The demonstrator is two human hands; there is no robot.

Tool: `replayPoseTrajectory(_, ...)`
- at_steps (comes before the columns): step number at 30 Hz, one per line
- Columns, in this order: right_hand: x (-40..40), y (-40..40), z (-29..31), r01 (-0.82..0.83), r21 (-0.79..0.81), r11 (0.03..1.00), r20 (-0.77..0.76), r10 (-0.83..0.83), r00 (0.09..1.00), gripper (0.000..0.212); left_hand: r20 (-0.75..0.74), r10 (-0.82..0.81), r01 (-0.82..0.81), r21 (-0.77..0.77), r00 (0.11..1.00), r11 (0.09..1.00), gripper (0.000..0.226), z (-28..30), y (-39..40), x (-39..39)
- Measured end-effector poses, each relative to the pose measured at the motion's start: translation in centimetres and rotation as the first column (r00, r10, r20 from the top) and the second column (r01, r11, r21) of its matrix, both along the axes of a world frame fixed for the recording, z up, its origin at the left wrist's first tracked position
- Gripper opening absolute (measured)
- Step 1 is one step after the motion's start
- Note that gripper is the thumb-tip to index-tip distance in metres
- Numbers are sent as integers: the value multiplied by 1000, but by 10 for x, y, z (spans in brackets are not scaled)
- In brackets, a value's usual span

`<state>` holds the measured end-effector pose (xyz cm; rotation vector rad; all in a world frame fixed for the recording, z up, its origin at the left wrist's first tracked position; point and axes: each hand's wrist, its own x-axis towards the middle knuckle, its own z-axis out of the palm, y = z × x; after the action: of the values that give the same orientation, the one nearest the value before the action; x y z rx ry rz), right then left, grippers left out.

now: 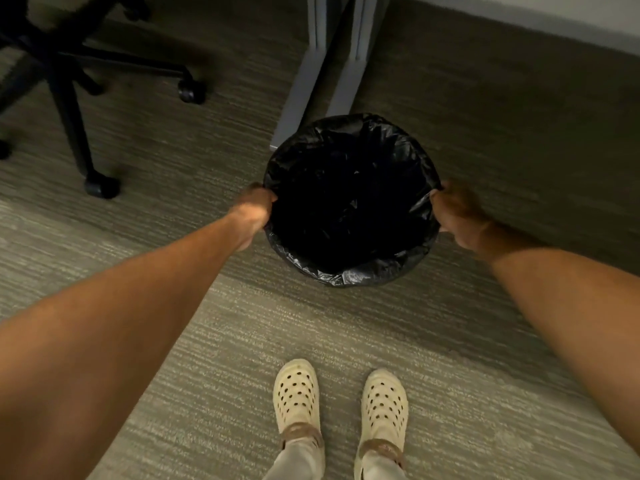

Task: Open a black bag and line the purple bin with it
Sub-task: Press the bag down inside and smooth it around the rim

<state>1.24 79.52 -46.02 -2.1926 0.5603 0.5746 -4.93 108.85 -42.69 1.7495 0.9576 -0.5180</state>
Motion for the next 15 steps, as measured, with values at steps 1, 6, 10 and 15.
replayPoseTrajectory(1, 4, -1, -3, 3, -4, 1000, -3, -3, 1000, 31, 7, -11, 11, 8, 1000, 1000, 33, -4, 1, 7)
replayPoseTrajectory(6, 18, -11, -17, 53, -18, 998, 3, -53, 999, 29, 34, -114, 113, 29, 993, 993, 49, -27, 9, 33)
replayPoseTrajectory(10, 25, -13, -20, 75, -25, 997, 9, -75, 997, 27, 44, -152, 152, 13, 987, 988, 31, -21, -1, 46)
replayPoseTrajectory(15, 35, -18, -27, 86, -16, 996, -5, -86, 996, 28, 45, -132, 130, 31, 990, 991, 33, -31, -1, 56)
